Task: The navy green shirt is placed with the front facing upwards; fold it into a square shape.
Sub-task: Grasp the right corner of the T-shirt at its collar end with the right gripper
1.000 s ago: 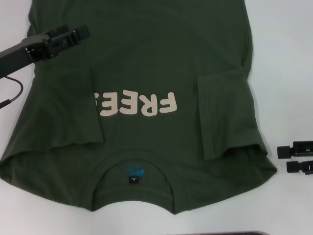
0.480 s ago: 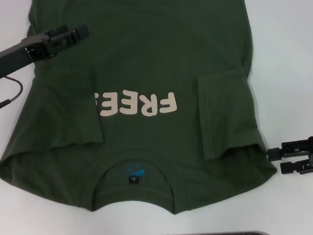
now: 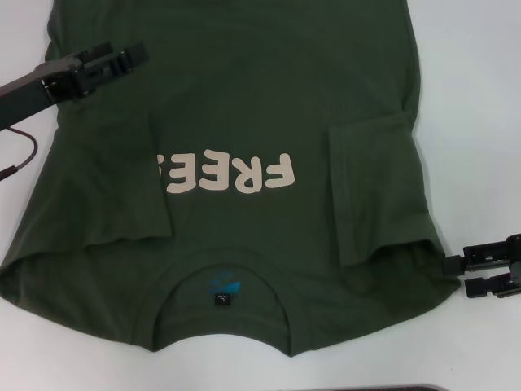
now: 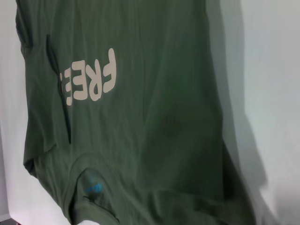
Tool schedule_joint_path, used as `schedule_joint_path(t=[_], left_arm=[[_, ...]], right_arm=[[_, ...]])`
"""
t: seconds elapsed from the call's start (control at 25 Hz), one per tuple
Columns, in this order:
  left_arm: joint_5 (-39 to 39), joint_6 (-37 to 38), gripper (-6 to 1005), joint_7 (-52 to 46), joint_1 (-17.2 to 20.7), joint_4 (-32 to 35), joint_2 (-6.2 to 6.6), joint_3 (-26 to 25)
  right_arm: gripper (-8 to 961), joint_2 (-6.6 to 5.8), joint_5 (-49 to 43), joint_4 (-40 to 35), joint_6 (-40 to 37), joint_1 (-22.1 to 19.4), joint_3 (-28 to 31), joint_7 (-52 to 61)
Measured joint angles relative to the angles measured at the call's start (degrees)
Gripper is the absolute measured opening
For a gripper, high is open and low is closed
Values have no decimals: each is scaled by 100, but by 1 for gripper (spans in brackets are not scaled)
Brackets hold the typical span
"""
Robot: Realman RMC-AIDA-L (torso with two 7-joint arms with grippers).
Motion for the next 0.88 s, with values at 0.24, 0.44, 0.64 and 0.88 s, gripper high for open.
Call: schedule_joint_path(t=[0.24,0.44,0.64,0.88], left_arm=[[0,-3,906,0,0,0,0,-4],[0,-3,907,0,0,0,0,-9],[0,-2,906,0,0,0,7,-9],[0,-2,905,0,1,0,9,-12]], right_arm=[[863,11,-3,0,62,22,-24,5],[864,26,-3,2,93,44,-27,13],[864,77,-3,1,105,64,-37,14],[863,103,-3,-17,128,77,-60,13]])
